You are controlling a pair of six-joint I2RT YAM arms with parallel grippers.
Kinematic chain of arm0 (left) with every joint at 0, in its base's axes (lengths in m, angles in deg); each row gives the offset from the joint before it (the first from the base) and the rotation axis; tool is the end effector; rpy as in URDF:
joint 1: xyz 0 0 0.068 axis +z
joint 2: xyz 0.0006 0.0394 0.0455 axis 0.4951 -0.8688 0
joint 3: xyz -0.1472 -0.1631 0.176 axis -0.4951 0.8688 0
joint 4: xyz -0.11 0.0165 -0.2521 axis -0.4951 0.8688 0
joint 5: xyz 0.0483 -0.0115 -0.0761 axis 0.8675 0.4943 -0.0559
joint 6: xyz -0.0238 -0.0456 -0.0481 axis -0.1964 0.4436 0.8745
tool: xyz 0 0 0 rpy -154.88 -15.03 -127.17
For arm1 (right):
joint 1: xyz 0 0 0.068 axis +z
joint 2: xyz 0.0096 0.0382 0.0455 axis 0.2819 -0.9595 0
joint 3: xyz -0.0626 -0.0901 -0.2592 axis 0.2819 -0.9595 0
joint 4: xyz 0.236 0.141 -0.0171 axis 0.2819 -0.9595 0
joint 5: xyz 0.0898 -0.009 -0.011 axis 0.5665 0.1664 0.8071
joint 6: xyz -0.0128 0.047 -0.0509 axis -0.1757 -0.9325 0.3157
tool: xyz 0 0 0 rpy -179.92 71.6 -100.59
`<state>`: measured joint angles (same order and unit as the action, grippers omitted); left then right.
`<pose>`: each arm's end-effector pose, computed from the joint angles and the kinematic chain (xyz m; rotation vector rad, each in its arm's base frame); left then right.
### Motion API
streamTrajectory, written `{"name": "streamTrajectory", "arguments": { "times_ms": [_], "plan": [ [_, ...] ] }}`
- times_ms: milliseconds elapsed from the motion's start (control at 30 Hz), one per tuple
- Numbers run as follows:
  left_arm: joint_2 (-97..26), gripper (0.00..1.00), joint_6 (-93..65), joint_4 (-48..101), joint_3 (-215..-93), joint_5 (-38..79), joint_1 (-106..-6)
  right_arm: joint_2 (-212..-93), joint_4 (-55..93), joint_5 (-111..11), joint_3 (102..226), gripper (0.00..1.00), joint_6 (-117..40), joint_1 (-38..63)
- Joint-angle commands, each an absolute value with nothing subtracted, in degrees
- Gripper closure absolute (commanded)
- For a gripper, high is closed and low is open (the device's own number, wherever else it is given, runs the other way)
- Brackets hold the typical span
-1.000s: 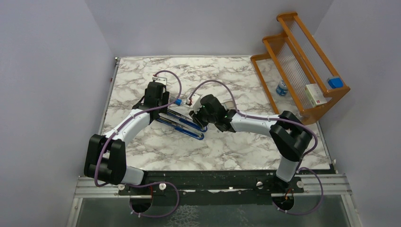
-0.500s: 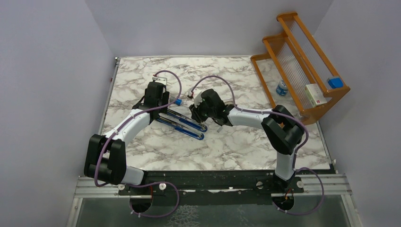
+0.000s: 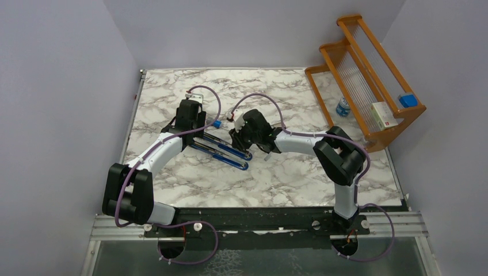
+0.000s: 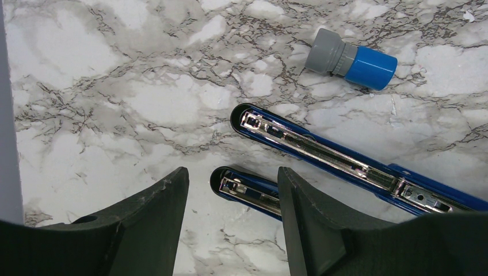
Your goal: Load the staples into the stapler
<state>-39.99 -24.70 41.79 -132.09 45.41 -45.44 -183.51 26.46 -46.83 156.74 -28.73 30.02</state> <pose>0.3153 -0.0720 0.2164 0.1499 2.2834 0.1836 0.3067 0.3377 0.1541 -1.0450 2.0119 0.6216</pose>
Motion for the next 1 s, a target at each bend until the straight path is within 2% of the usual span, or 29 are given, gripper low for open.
{"name": "streamTrajectory", "arguments": {
  "times_ms": [0, 967],
  "plan": [
    [-38.75, 0.39, -25.08, 40.60, -133.03, 45.90, -45.57, -184.96, 25.34, -46.36, 158.43, 0.61, -28.22, 30.21],
    [-38.42, 0.39, -25.01, 40.60, -133.05, 45.78, -45.58, -174.70, 14.14, -51.24, 151.73, 0.62, -24.94, 30.21]
  ]
}}
